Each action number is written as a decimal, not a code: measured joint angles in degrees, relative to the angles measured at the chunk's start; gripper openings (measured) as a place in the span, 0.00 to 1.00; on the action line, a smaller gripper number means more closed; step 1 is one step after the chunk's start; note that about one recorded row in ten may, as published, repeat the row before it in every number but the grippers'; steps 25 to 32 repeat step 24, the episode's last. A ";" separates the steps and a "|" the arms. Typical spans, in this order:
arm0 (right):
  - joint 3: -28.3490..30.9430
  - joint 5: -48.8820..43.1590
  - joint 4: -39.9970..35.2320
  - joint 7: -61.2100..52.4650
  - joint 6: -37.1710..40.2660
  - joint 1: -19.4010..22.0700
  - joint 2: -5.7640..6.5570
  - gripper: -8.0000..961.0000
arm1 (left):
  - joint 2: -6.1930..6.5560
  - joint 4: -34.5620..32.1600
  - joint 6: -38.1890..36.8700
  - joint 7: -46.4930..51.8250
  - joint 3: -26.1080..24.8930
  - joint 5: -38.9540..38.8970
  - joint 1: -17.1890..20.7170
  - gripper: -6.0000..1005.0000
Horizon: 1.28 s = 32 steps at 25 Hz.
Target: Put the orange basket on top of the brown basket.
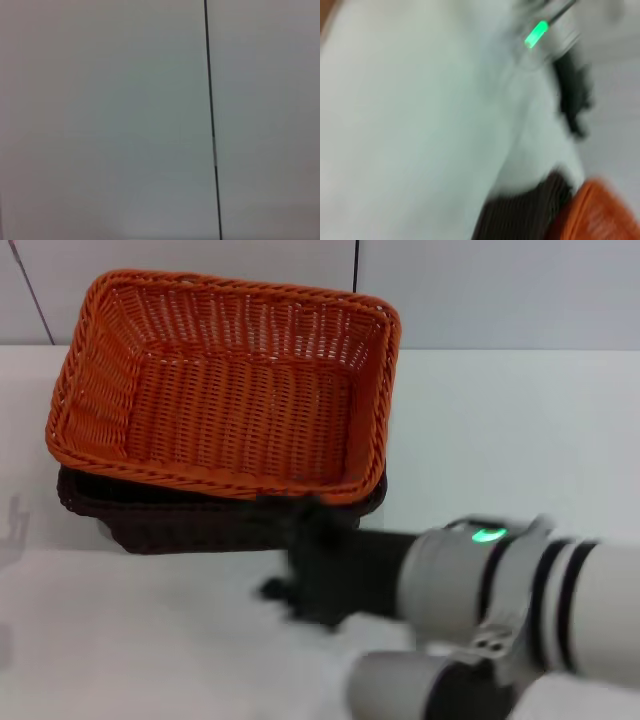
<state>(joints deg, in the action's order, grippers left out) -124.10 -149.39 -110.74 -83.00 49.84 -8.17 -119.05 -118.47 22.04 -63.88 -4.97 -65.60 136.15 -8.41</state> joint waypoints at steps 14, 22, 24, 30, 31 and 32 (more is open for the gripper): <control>-8.18 35.21 41.58 -53.27 -98.19 5.01 -0.01 0.72 | 0.20 -0.14 -4.44 1.02 -1.27 -0.45 2.30 0.72; -5.31 37.34 62.21 -81.28 -114.87 4.05 0.06 0.72 | 0.17 -0.22 -4.56 1.11 -1.88 -0.45 1.82 0.72; -5.13 37.41 62.99 -81.36 -115.77 3.94 0.02 0.72 | 0.17 -0.26 -4.57 1.11 -2.04 -0.45 1.81 0.72; -5.13 37.41 62.99 -81.36 -115.77 3.94 0.02 0.72 | 0.17 -0.26 -4.57 1.11 -2.04 -0.45 1.81 0.72; -5.13 37.41 62.99 -81.36 -115.77 3.94 0.02 0.72 | 0.17 -0.26 -4.57 1.11 -2.04 -0.45 1.81 0.72; -5.13 37.41 62.99 -81.36 -115.77 3.94 0.02 0.72 | 0.17 -0.26 -4.57 1.11 -2.04 -0.45 1.81 0.72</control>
